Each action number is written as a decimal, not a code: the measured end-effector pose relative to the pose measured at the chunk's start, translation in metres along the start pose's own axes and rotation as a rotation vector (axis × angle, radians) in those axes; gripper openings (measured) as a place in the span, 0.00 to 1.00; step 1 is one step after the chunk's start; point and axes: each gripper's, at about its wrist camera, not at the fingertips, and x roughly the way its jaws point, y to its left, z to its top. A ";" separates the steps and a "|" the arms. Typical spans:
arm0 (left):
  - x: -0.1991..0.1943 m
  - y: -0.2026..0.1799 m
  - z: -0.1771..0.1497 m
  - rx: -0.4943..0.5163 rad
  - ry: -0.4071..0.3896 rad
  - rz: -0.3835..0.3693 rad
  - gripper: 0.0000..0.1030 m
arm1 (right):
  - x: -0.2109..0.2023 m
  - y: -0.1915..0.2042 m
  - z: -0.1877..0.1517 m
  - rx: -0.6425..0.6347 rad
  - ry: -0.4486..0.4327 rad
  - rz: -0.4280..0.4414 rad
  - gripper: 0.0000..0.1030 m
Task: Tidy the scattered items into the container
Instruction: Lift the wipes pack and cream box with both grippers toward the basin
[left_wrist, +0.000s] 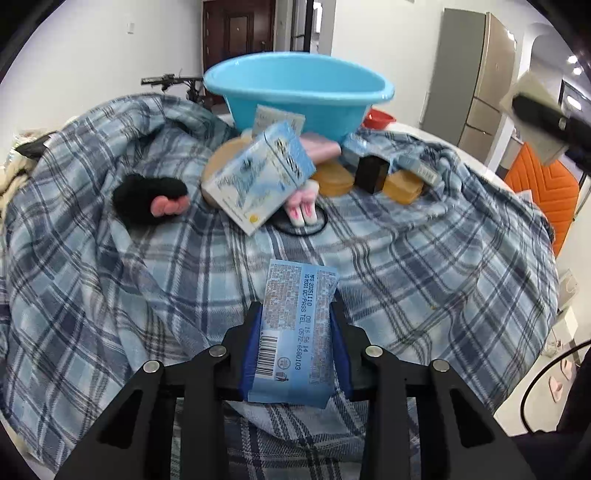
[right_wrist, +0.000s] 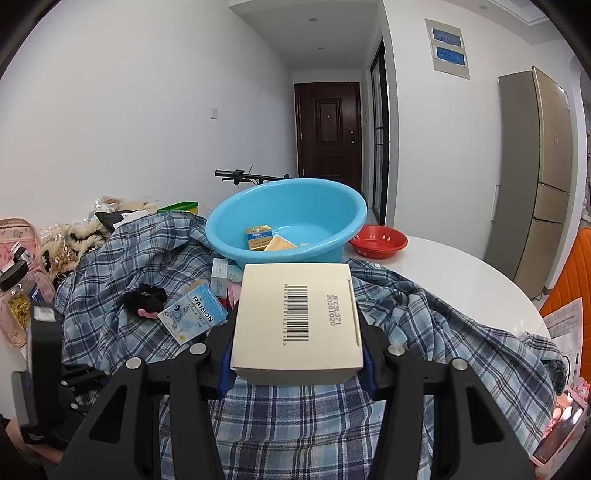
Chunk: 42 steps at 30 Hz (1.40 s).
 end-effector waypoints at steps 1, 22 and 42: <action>-0.003 0.001 0.002 -0.009 -0.013 0.015 0.36 | 0.000 0.000 -0.001 0.002 0.003 -0.001 0.48; -0.067 -0.007 0.048 -0.037 -0.311 0.111 0.36 | -0.004 -0.006 -0.014 0.037 0.007 -0.034 0.48; -0.130 -0.014 0.070 -0.041 -0.532 0.112 0.36 | -0.059 0.011 0.024 -0.016 -0.197 -0.046 0.48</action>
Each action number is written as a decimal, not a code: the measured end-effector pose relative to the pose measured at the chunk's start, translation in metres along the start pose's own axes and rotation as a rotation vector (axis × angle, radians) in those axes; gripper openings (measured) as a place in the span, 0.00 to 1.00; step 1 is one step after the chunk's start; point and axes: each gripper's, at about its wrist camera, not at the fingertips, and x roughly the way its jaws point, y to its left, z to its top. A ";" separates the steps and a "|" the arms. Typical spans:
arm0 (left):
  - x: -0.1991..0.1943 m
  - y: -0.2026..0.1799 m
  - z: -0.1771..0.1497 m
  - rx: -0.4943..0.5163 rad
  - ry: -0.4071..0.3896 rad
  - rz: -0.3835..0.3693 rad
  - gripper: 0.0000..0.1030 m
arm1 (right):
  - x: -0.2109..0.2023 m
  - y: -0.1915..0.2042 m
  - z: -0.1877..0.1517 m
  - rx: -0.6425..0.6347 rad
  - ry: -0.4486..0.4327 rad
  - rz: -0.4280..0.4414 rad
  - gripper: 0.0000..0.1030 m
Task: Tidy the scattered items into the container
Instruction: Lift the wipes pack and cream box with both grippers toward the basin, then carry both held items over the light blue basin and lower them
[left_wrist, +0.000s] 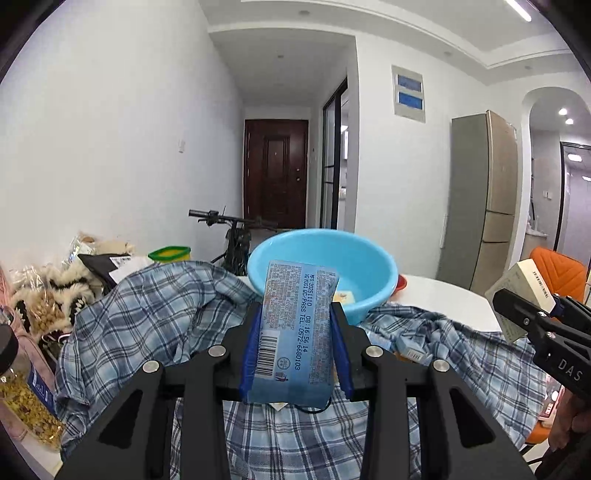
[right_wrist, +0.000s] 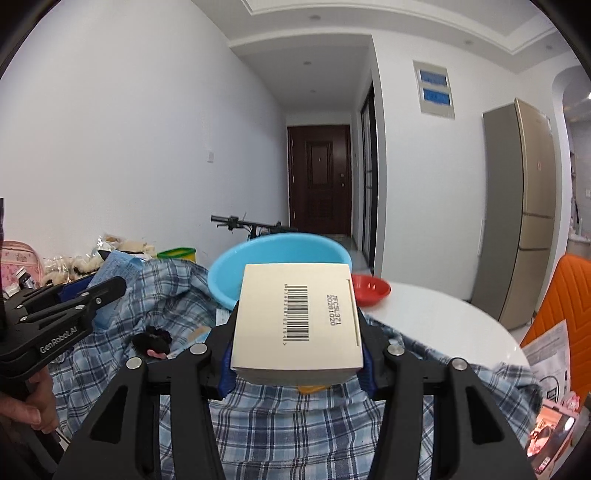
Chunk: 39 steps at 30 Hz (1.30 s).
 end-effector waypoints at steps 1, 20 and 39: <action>-0.002 0.000 0.001 0.002 -0.003 -0.001 0.36 | -0.003 0.002 0.001 -0.006 -0.008 0.000 0.48; 0.002 0.001 0.007 -0.009 -0.012 0.021 0.36 | 0.003 0.005 0.014 -0.019 -0.052 0.023 0.48; 0.142 0.012 0.068 -0.075 0.039 -0.092 0.36 | 0.122 -0.016 0.083 0.000 -0.075 0.051 0.48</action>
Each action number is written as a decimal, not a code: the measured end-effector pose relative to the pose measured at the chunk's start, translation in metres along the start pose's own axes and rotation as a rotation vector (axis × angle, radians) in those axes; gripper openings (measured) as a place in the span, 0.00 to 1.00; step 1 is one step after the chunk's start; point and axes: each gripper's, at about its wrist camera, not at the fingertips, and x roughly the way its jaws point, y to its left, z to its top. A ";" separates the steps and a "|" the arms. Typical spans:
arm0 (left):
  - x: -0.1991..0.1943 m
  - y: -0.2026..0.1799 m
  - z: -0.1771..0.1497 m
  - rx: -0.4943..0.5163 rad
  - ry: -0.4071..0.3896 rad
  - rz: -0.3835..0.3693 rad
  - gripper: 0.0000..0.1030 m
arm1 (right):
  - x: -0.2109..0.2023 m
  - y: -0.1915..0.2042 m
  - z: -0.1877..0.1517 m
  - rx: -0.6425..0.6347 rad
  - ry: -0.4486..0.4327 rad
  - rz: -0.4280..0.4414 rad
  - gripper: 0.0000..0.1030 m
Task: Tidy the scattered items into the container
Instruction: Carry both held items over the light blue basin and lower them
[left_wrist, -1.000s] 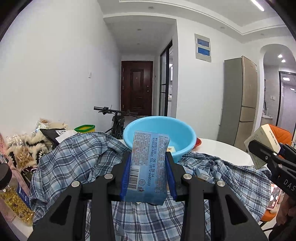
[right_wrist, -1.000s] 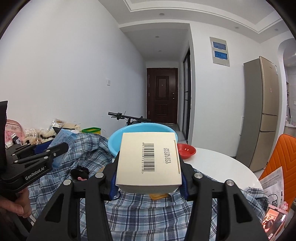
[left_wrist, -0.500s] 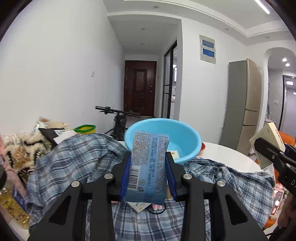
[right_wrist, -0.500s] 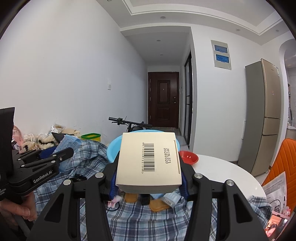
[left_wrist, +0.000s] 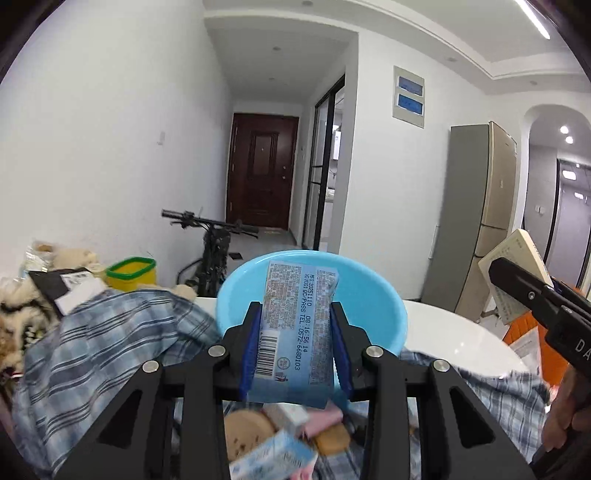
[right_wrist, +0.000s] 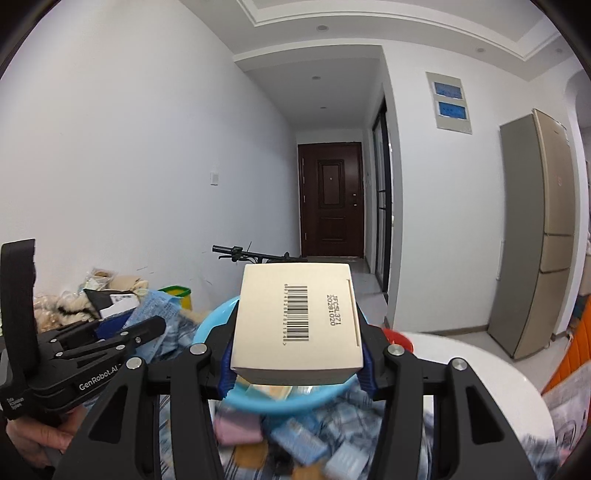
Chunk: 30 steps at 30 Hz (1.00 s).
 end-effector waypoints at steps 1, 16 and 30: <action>0.010 0.003 0.005 -0.008 0.005 0.002 0.36 | 0.010 -0.001 0.004 -0.007 -0.005 0.001 0.48; 0.171 0.022 0.067 0.022 0.020 0.034 0.36 | 0.158 -0.017 0.034 -0.049 0.093 -0.040 0.48; 0.190 0.031 0.079 0.052 0.057 0.092 0.36 | 0.184 -0.038 0.059 0.039 0.132 -0.078 0.48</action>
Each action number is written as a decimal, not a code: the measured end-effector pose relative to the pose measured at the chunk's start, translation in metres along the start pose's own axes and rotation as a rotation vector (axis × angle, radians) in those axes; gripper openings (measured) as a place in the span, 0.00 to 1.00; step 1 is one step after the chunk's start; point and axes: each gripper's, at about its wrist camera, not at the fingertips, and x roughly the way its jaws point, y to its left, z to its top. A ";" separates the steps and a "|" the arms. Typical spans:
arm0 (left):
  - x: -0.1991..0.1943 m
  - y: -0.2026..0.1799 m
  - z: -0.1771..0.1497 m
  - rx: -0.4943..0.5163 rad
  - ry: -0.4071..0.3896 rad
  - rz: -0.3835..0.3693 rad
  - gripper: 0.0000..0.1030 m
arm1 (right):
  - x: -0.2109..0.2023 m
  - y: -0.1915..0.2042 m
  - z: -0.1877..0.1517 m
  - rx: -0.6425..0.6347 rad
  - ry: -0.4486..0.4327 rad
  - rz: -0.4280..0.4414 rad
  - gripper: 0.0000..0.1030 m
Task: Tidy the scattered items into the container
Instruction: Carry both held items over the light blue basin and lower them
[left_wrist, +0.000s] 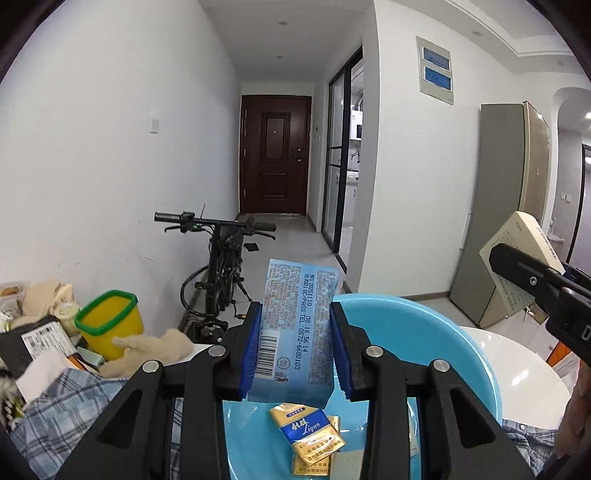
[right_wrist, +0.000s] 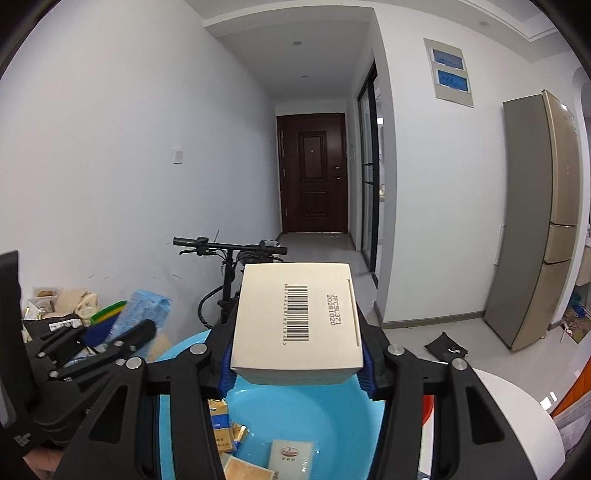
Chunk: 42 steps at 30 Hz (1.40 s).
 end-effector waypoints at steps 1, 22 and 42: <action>-0.002 0.000 0.001 0.000 -0.004 -0.003 0.36 | -0.001 -0.001 0.001 0.004 0.001 0.002 0.48; -0.007 -0.036 0.028 0.152 0.179 0.108 0.36 | 0.014 -0.015 0.038 -0.020 0.210 0.027 0.48; 0.035 -0.020 0.023 -0.064 0.575 0.021 0.36 | 0.069 -0.027 0.012 0.068 0.641 0.046 0.48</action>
